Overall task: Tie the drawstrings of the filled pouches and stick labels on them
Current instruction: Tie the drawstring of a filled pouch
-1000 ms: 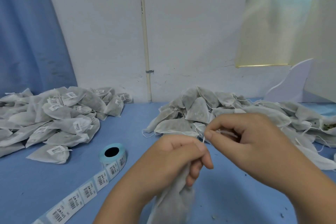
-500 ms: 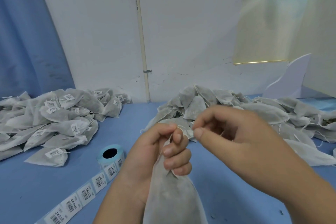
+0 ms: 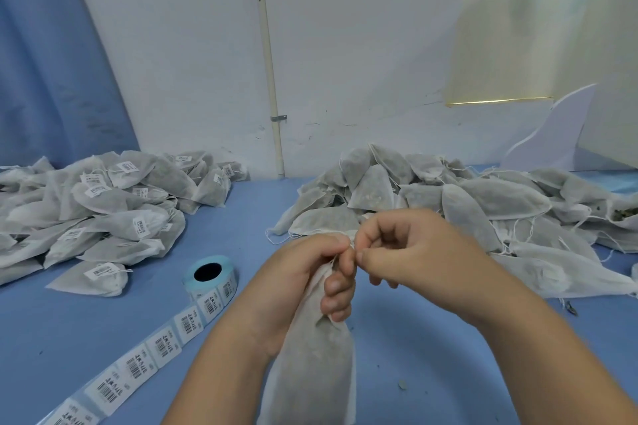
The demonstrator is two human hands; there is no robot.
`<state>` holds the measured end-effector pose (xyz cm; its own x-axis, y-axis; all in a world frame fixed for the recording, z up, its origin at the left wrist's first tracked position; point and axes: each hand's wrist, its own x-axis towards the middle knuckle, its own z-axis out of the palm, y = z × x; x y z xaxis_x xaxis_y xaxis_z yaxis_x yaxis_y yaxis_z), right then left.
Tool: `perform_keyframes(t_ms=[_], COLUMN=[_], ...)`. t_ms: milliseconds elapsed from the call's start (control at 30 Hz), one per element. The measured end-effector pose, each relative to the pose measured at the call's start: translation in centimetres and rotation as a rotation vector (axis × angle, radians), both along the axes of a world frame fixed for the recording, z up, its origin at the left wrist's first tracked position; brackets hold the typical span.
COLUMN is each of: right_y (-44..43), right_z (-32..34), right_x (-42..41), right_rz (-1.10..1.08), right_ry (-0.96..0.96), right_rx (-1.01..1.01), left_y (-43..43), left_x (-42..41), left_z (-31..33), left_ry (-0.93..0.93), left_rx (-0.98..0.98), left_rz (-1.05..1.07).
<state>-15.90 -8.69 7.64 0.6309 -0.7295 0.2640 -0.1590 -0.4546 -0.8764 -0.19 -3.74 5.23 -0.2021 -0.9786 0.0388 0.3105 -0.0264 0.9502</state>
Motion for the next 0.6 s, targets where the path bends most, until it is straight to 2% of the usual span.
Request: perform_keyframes(t_ms=[200, 433, 600], right_y=[-2.1, -3.3, -3.6], right_z=[-2.6, -4.3, -4.9], right_x=[0.6, 0.7, 0.7], right_rz=[0.083, 0.153, 0.171], right_ry=[-0.005, 0.021, 0.031], right_rx=[0.141, 0.148, 0.135], left_y=[-0.9, -1.4, -1.5], left_x=[0.3, 1.8, 2.6], left_z=[-1.5, -2.5, -2.5], left_ry=[-0.076, -0.229, -0.253], left_rx=[0.065, 0.116, 0.14], left_rz=[0.0, -0.025, 0.062])
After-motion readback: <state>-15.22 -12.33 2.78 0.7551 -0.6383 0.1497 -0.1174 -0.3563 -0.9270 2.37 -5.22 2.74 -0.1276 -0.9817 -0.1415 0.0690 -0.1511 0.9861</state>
